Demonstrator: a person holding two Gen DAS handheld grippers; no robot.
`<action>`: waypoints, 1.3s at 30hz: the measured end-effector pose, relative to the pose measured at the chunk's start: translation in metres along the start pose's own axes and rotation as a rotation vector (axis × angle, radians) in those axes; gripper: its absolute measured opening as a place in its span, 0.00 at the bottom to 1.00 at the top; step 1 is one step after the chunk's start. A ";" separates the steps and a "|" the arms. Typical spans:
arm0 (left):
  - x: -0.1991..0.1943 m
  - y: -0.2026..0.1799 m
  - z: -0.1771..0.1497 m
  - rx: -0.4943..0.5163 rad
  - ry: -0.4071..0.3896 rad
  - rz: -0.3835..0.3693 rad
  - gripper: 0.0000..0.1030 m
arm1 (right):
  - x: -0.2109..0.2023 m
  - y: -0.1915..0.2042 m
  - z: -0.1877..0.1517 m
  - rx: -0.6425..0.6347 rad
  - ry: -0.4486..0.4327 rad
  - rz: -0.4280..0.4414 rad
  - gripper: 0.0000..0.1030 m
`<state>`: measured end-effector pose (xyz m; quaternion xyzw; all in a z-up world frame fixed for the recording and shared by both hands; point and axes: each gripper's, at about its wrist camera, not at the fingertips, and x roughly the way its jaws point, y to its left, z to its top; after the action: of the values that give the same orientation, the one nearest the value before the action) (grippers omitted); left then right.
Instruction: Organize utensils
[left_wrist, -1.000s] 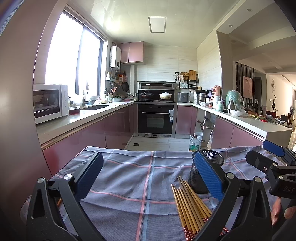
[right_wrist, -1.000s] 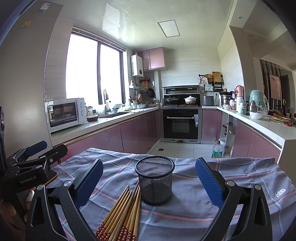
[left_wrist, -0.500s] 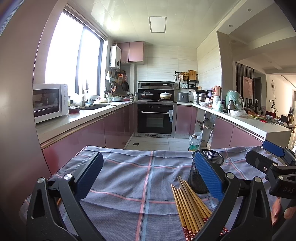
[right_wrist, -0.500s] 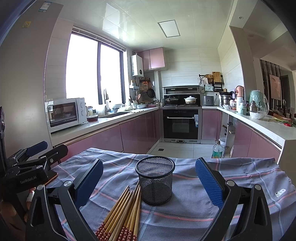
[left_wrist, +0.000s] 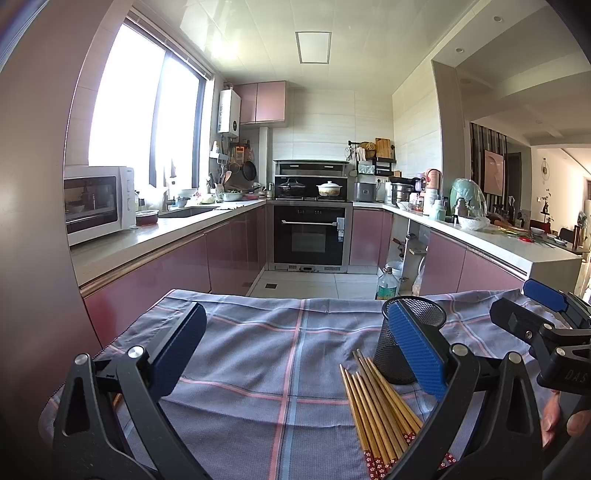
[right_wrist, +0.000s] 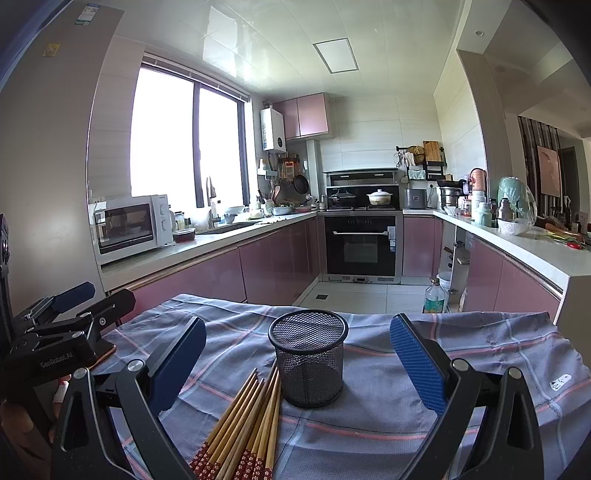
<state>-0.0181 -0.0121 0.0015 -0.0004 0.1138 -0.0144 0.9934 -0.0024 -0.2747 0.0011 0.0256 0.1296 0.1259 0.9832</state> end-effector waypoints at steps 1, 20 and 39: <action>0.000 0.001 0.000 0.000 -0.001 0.001 0.94 | 0.000 0.000 0.000 0.001 0.001 0.000 0.93; 0.007 -0.002 -0.002 0.003 0.008 -0.009 0.94 | 0.000 -0.002 0.000 0.002 0.001 0.003 0.93; 0.018 -0.001 -0.005 0.021 0.061 -0.040 0.94 | 0.010 -0.008 -0.005 0.019 0.069 0.053 0.93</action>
<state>-0.0016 -0.0139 -0.0074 0.0084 0.1437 -0.0355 0.9889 0.0071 -0.2796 -0.0066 0.0339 0.1639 0.1513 0.9742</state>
